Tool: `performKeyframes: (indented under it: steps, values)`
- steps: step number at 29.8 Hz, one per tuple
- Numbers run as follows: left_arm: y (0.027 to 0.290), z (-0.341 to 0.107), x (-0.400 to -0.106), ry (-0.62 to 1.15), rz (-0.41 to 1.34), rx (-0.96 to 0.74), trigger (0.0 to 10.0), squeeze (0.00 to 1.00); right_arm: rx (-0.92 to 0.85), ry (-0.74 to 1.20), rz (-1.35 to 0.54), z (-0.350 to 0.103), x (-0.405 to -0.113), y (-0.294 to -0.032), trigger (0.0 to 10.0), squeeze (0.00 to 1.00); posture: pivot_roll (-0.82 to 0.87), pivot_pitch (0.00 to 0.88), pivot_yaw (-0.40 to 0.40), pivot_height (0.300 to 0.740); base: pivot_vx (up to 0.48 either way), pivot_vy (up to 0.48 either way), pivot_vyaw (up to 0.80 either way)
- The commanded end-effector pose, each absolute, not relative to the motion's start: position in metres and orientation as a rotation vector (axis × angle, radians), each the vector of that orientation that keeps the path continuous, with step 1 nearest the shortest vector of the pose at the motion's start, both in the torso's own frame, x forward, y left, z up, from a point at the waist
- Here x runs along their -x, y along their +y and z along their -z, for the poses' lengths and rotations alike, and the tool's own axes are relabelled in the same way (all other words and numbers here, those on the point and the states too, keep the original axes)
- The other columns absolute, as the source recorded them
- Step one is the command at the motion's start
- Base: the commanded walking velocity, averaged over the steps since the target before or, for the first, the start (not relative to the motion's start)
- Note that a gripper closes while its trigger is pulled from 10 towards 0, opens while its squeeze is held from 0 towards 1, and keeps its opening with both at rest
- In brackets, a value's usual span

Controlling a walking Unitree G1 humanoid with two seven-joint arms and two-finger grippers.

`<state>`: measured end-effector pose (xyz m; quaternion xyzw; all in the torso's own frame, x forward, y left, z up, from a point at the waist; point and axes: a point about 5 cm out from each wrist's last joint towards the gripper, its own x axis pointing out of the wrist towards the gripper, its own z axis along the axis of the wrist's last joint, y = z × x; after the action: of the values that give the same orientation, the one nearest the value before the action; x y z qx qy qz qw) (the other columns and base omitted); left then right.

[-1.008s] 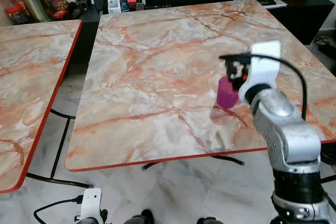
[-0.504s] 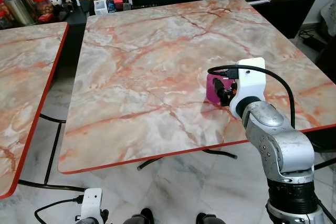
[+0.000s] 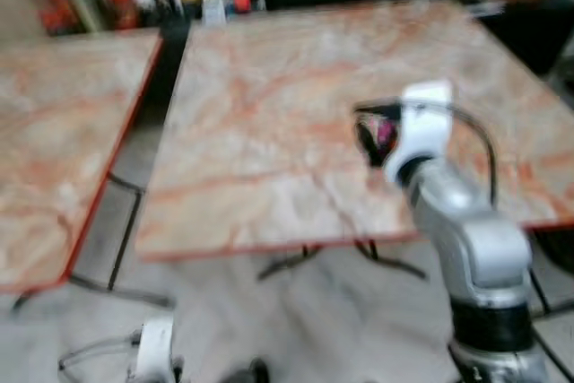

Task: Setting the table

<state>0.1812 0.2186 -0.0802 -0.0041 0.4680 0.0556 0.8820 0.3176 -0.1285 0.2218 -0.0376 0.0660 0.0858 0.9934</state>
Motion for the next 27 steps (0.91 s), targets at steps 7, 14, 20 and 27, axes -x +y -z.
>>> performKeyframes:
  steps: [7, 14, 20, 27]
  values:
    - [0.2203, 0.0770, -0.1870, 0.960, -0.113, -0.017, 10.0, 0.00, 0.070, 0.098, -0.141, -0.2259, -0.3196, -0.1338, 10.0, 0.00, -0.12, 0.171, 0.064, 0.740, 0.317, 0.000, 0.00]
    - [0.2198, 0.0770, -0.1873, 0.960, -0.114, -0.014, 10.0, 0.00, 0.063, 0.086, -0.133, -0.2282, -0.3219, -0.1343, 10.0, 0.00, -0.12, 0.175, 0.065, 0.740, 0.331, 0.000, 0.00]
    - [0.2196, 0.0770, -0.1874, 0.960, -0.114, -0.015, 10.0, 0.00, 0.080, 0.065, -0.146, -0.2303, -0.3219, -0.1322, 10.0, 0.00, -0.12, 0.177, 0.063, 0.740, 0.337, 0.000, 0.00]
    - [0.2194, 0.0771, -0.1875, 0.961, -0.112, -0.011, 10.0, 0.00, 0.084, 0.063, -0.164, -0.2310, -0.3220, -0.1287, 10.0, 0.00, -0.12, 0.177, 0.063, 0.740, 0.337, 0.000, 0.00]
